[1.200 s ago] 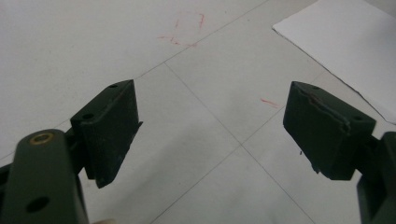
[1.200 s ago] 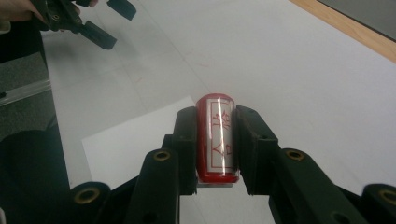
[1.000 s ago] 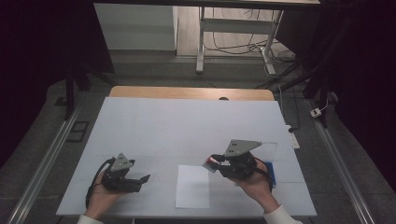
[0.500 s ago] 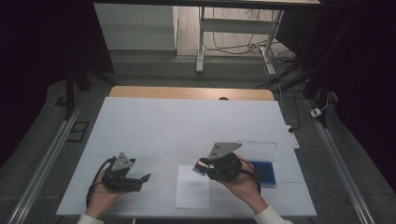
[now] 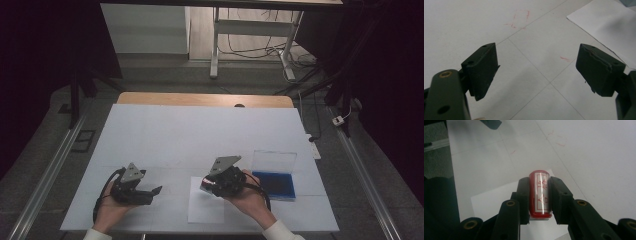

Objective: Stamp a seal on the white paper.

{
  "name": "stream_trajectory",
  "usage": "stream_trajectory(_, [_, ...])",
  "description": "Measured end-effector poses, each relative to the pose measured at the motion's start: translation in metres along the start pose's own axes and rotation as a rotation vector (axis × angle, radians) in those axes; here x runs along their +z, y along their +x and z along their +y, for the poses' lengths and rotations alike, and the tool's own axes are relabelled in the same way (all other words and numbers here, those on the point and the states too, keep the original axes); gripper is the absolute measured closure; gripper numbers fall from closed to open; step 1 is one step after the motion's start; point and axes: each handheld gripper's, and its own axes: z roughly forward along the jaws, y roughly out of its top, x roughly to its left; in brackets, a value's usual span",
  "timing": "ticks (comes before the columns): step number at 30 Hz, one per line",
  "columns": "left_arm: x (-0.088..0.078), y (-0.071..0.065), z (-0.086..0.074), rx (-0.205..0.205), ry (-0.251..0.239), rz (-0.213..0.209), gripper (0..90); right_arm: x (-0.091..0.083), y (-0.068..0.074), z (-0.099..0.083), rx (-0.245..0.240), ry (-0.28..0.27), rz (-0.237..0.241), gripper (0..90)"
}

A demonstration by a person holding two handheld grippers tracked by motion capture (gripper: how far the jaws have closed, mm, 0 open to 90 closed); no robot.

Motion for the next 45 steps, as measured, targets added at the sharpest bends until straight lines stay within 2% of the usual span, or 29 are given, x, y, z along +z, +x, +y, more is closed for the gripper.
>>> stream_trajectory(12, [0.001,-0.001,0.000,0.000,0.000,-0.001,18.3,0.013,0.005,-0.003,-0.021,0.048,0.004,70.2])
stream_trajectory(20, [0.001,-0.002,0.000,0.005,0.007,-0.003,18.3,0.016,0.005,-0.006,-0.012,0.061,0.003,70.2])
stream_trajectory(45, [0.003,-0.003,0.000,0.010,0.023,-0.005,18.4,0.028,0.007,-0.009,-0.026,0.093,0.007,70.2])
